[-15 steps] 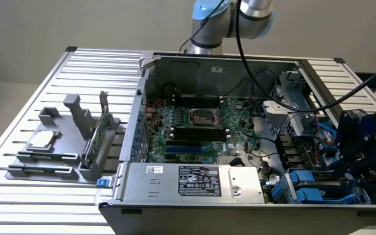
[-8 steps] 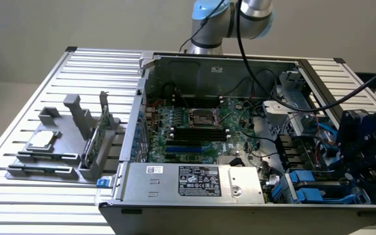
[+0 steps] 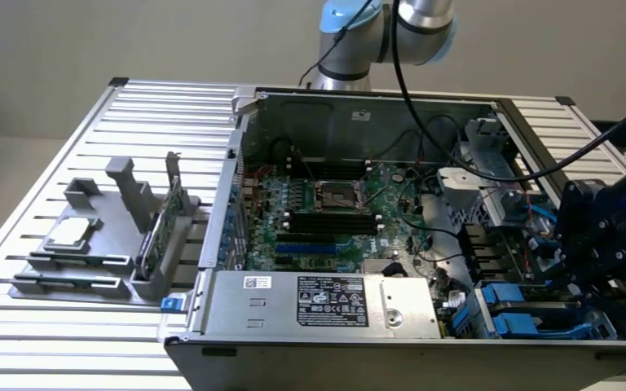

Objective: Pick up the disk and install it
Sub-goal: 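Insert the first disk wire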

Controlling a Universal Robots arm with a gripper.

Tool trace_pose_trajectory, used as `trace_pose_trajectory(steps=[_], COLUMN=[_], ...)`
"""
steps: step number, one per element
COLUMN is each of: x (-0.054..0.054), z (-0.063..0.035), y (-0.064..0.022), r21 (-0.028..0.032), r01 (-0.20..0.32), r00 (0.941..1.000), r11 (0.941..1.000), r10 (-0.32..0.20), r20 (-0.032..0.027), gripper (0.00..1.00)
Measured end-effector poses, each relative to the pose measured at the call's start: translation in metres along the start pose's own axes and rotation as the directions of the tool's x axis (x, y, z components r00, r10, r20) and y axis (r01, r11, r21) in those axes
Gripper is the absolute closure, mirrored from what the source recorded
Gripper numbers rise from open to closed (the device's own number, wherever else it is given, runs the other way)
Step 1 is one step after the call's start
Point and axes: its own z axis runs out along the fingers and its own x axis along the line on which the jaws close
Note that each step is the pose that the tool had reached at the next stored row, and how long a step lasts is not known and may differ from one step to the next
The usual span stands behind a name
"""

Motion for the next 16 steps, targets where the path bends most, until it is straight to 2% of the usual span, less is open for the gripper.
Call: trace_pose_trajectory(steps=[10, 16], x=[0.0018, 0.0029], z=[0.0008, 0.0015], y=[0.0, 0.0], r21=[-0.0037, -0.0056], r01=[-0.026, -0.027], r00=[0.9994, 0.9993], r11=[0.9997, 0.9996], r10=[0.026, 0.027], r20=[0.0212, 0.0242], gripper=[0.83, 0.83])
